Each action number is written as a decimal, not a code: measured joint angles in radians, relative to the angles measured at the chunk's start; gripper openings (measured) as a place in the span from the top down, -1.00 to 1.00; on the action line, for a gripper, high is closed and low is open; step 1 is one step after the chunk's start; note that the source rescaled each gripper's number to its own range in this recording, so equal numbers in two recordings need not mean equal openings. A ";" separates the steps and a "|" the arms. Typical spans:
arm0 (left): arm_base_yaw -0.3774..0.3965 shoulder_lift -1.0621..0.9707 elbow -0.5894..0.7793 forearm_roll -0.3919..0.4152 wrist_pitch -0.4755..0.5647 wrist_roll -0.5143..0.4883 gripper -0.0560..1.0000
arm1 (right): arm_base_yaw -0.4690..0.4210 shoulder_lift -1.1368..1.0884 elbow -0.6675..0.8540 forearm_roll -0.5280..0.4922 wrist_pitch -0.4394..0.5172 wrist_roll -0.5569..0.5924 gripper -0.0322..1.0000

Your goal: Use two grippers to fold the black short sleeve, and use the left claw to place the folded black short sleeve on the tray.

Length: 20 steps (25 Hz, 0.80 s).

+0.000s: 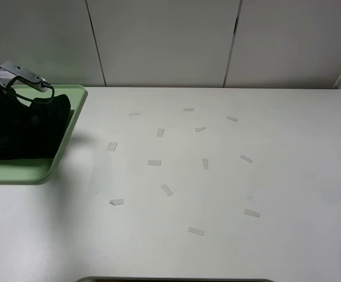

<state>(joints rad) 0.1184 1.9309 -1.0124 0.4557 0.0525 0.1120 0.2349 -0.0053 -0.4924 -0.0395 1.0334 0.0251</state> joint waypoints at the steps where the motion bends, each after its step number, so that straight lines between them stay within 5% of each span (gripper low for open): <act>1: 0.000 0.000 0.015 0.000 -0.023 -0.002 -1.00 | 0.000 0.000 0.000 0.000 0.000 0.000 -1.00; 14: -0.004 -0.167 0.047 -0.011 -0.019 -0.004 -1.00 | 0.000 0.000 0.000 0.000 0.000 0.000 -1.00; 20: -0.004 -0.408 0.047 -0.108 -0.013 -0.005 -1.00 | 0.000 0.000 0.000 0.000 0.000 0.000 -1.00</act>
<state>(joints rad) 0.1142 1.5233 -0.9655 0.3480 0.0392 0.1067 0.2349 -0.0053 -0.4924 -0.0395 1.0334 0.0251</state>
